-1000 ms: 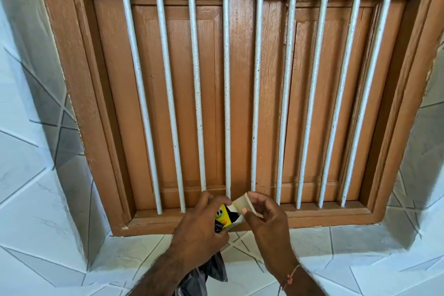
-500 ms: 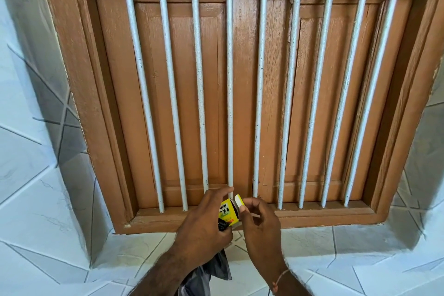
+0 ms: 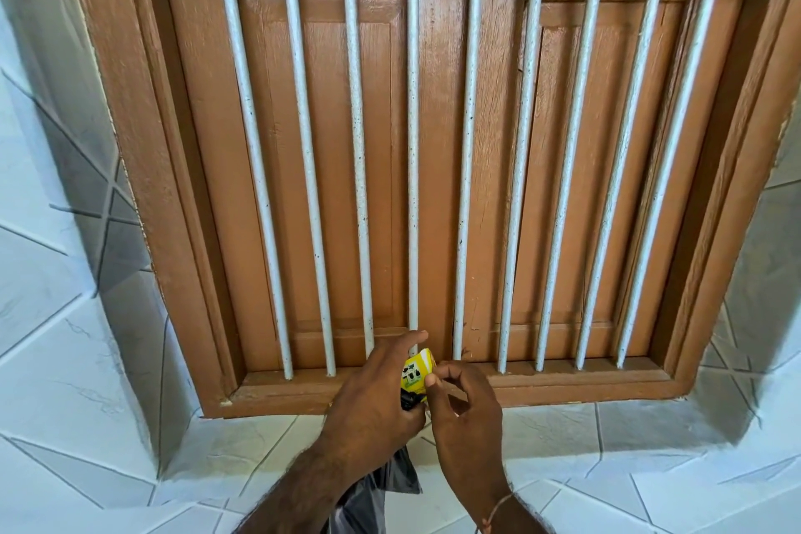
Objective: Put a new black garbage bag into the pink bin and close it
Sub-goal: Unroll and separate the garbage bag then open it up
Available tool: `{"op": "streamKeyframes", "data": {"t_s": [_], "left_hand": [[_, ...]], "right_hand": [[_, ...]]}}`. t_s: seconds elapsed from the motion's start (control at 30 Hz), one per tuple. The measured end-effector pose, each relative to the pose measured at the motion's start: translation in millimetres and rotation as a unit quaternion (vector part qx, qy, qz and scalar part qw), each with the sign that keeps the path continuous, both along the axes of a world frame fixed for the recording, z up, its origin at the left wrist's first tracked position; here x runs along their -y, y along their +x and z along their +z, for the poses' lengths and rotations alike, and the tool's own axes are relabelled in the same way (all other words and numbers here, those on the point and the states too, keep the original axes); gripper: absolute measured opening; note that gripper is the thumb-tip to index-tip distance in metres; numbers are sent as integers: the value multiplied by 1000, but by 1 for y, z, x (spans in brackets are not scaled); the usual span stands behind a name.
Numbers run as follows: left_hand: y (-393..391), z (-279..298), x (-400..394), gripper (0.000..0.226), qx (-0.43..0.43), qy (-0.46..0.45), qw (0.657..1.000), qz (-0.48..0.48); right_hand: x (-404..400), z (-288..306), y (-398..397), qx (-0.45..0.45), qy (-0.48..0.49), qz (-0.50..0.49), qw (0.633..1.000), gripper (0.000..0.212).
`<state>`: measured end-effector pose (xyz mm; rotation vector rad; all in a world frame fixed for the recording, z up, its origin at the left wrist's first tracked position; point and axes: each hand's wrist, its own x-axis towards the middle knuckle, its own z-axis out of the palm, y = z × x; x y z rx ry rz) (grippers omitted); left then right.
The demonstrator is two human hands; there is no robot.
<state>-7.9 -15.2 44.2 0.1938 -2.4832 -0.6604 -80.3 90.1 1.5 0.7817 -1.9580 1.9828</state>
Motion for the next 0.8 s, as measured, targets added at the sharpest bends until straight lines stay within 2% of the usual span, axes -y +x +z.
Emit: {"op": "streamKeyframes", "data": {"t_s": [0.2,0.37,0.53,0.67,0.8], "left_hand": [[2,4,-3,80,18,-6,1000,-3],[4,8,-6,81,30,19,999,0],[4,15,-7,78,41,33,999,7],[12,20,-2,76,71,24,997,16],[27,19,21,51,24,110,992,55]], "right_hand": [[-6,7,-3,25,36,55,998,25],[-4,2,-7,-6,43,36,998,33],[-2,-5,-9,-22,47,34,998,25],[-6,-19,-22,66,11,-53,996,15],[-21,-35,-28,98,31,-140,985,24]]}}
